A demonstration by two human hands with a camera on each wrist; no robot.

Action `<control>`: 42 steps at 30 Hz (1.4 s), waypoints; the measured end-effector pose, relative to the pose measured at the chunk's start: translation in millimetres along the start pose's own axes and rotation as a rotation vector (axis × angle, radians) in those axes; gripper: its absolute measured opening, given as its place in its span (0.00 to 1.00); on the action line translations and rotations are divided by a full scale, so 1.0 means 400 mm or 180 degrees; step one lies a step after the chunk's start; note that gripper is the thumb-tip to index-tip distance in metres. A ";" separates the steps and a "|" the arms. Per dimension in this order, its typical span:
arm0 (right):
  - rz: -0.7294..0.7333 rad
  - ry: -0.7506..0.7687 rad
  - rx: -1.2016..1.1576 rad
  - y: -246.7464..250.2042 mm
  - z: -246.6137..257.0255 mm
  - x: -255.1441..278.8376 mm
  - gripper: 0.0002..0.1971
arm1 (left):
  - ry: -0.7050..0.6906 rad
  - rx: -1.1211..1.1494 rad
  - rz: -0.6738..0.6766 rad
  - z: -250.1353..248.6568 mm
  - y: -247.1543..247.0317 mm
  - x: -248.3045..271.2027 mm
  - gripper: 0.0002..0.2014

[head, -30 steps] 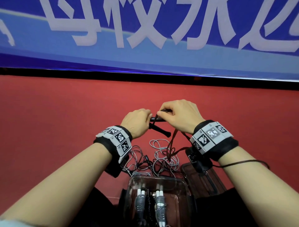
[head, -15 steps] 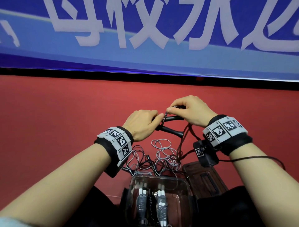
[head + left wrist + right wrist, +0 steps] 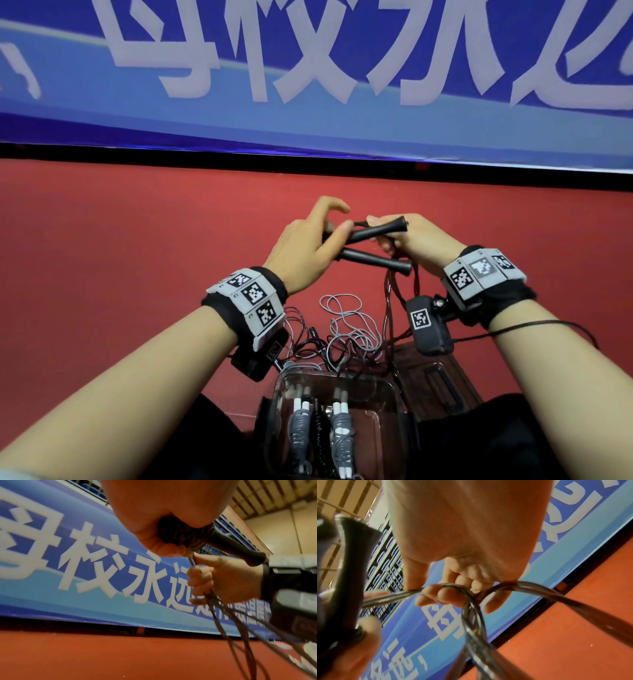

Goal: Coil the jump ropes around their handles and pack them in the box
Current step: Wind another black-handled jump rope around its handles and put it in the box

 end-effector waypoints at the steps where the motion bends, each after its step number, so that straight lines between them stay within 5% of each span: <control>1: -0.0001 -0.0015 0.0041 -0.011 0.000 0.000 0.19 | 0.0104 0.0149 -0.0096 0.006 0.004 -0.004 0.11; 6: 0.0261 0.0121 0.0173 -0.073 0.009 -0.001 0.20 | 0.0343 0.0580 -0.0406 0.035 0.021 -0.021 0.14; 10: 0.0425 0.0098 0.0471 -0.090 -0.007 -0.011 0.03 | 0.0730 0.0881 -0.0875 0.067 0.038 -0.036 0.18; 14: 0.0808 -0.0098 0.1350 -0.092 -0.061 -0.012 0.13 | 0.1065 0.0924 -0.1511 0.104 0.086 -0.039 0.20; 21: -0.0433 -0.0631 0.0438 0.004 -0.115 -0.034 0.07 | 0.1567 0.0431 -0.2111 0.181 0.181 -0.003 0.26; 27: -0.1111 -0.1709 -0.0695 0.047 -0.221 -0.037 0.15 | 0.1820 0.0599 -0.2769 0.185 0.231 0.010 0.24; 32: -0.1982 -0.2148 -0.1463 0.107 -0.290 -0.017 0.17 | 0.1954 0.0790 -0.3348 0.203 0.271 0.021 0.26; 35: -0.2236 -0.2591 -0.1189 0.139 -0.304 0.023 0.11 | 0.1925 0.0725 -0.3822 0.264 0.308 0.033 0.33; 38: -0.1962 -0.2842 -0.0244 0.168 -0.347 0.100 0.18 | 0.2085 0.0744 -0.4303 0.336 0.354 0.060 0.37; 42: -0.1789 -0.2922 0.0003 0.170 -0.390 0.152 0.17 | 0.2105 0.0791 -0.4168 0.309 0.344 0.069 0.35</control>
Point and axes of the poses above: each hand's wrist, its own x-axis away from the middle knuckle, its own y-axis out of the back of the hand, z = x × y, the point moved 4 cm from there along -x, towards the middle knuckle, and after that the axes turned 12 degrees about x, right-handed, at the moved point
